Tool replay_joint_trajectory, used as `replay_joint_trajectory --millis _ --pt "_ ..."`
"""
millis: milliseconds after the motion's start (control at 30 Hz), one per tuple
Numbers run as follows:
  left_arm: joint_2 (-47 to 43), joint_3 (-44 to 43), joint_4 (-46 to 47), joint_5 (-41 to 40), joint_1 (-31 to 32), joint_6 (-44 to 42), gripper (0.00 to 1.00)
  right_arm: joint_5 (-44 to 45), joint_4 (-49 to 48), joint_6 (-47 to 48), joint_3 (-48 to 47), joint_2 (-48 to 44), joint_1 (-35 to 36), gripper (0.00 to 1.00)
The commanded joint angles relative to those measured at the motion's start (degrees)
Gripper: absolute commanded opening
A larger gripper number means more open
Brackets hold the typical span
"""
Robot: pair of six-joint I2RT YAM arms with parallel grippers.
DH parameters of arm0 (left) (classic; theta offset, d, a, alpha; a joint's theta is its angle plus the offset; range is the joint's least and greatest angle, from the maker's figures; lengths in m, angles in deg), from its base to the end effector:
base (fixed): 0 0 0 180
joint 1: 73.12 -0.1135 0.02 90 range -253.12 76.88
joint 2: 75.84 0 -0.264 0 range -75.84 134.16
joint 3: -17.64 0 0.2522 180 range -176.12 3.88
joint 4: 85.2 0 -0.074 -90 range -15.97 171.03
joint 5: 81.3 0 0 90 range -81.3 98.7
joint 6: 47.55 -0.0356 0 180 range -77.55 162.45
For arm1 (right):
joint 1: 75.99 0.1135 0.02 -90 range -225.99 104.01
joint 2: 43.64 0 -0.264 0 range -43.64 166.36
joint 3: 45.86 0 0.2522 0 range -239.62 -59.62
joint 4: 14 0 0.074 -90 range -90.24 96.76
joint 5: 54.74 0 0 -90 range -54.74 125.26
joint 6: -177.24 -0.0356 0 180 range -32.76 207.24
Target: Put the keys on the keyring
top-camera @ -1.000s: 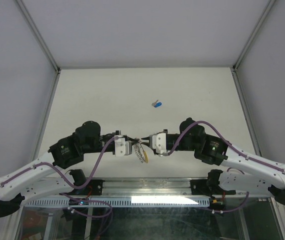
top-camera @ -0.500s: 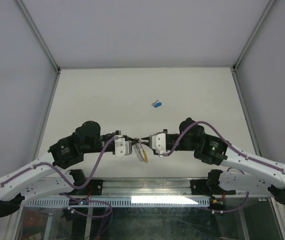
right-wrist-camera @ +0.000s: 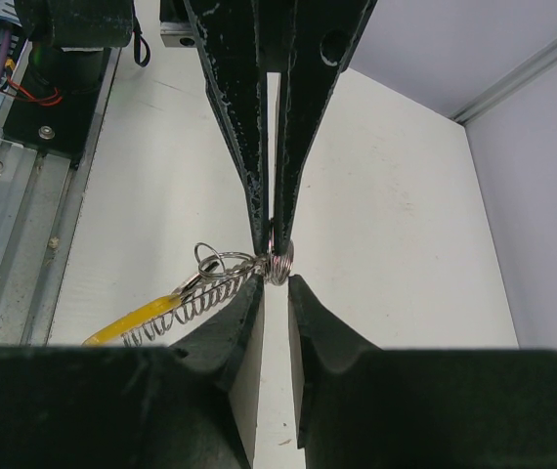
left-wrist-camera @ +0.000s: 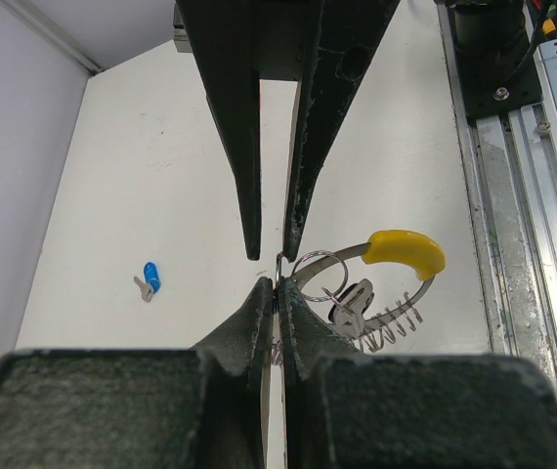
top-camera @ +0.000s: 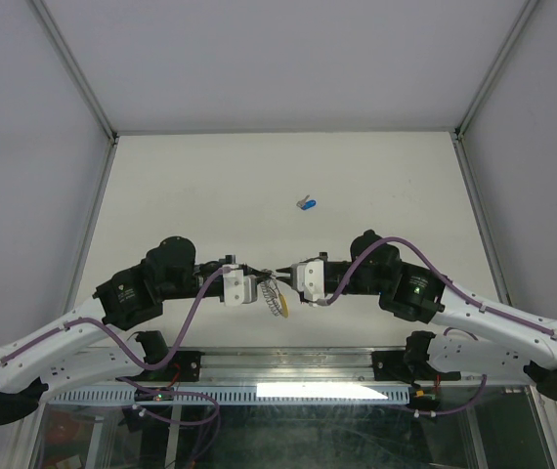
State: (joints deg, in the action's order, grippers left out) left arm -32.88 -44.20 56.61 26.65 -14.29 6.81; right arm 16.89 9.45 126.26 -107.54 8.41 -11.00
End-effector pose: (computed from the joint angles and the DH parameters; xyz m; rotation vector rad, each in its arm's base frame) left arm 0.0772 -0.1488 0.3394 1.5556 1.1458 -0.5707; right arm 0.0790 0.1959 0.3381 -1.5826 0.9424 0.6098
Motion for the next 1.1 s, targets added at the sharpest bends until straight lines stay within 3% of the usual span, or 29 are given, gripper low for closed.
replay_joint_trajectory --millis 0,800,967,1067 --pt "-1.06 -2.46 3.16 -0.85 -0.03 -0.81 0.0 0.17 -3.49 0.11 -2.35 -1.26 0.27 0.18" --pt "-0.16 -2.76 3.15 0.28 -0.03 -0.57 0.0 -2.12 -6.75 -0.97 -2.45 1.63 0.35 0.15" --pt "-0.16 -2.76 3.34 0.33 -0.03 -0.57 0.0 -1.77 -6.5 -1.34 -2.73 2.29 0.31 0.09" --pt "-0.16 -2.69 3.59 0.33 -0.03 -0.57 0.0 -0.7 -5.15 -3.29 -4.13 3.07 0.33 0.0"
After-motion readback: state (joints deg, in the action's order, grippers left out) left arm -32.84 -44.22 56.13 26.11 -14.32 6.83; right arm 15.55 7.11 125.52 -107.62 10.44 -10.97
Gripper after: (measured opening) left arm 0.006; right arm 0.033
